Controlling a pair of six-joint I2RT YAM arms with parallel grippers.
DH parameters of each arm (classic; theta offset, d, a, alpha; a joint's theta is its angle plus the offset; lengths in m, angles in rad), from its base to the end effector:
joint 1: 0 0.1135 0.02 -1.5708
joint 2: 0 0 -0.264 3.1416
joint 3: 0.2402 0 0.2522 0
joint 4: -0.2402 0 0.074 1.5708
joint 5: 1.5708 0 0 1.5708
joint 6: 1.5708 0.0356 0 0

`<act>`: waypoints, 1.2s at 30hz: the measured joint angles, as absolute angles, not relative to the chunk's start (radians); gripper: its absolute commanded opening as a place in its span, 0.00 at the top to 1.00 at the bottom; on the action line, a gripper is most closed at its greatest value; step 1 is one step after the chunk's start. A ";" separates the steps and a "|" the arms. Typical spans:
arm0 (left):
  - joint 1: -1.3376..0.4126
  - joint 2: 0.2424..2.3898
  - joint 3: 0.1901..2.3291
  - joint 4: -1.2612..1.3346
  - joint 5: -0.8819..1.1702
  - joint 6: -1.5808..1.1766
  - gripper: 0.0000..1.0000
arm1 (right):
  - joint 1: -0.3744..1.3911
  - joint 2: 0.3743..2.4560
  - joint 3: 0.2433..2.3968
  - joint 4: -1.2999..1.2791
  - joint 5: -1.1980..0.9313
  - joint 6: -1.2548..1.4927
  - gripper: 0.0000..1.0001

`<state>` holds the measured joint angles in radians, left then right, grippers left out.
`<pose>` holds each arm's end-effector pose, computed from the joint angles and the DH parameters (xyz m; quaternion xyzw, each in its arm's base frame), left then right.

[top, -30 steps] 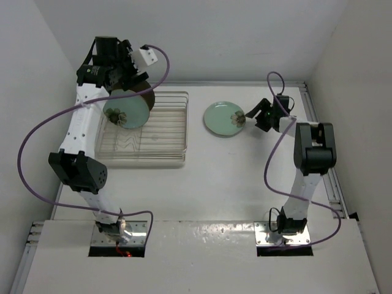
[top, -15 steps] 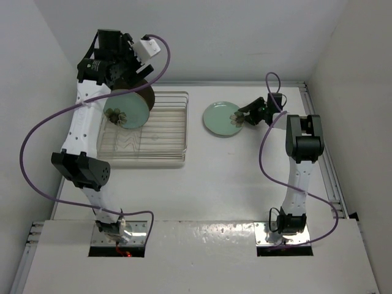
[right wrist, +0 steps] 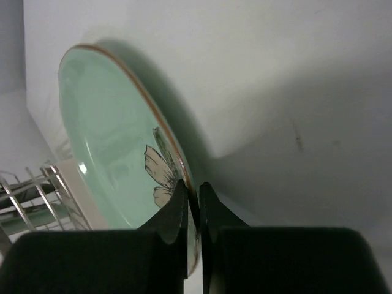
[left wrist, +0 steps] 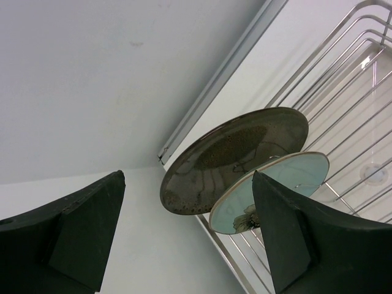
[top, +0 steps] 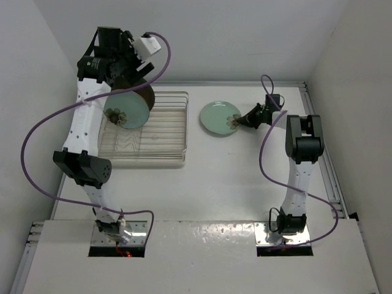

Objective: Load the plates into the dish rack

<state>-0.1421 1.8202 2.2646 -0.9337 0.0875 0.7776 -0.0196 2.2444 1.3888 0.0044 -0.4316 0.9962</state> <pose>0.3729 -0.0565 0.4774 0.4003 0.7575 0.1251 0.5003 0.4609 0.0059 0.0943 0.3788 0.8355 0.3383 0.2097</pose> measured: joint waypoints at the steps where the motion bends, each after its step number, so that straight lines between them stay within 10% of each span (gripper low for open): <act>1: -0.142 1.820 2.268 -0.934 0.089 0.778 0.11 | -0.018 2.245 1.394 -0.004 -0.443 0.986 1.00; 9: -0.151 1.823 2.268 -0.943 0.107 0.782 0.11 | 0.011 2.164 1.320 0.009 -0.385 0.823 1.00; 36: -0.673 1.914 2.200 -1.084 0.668 0.928 0.10 | 0.418 0.916 0.811 -0.167 -0.254 0.037 1.00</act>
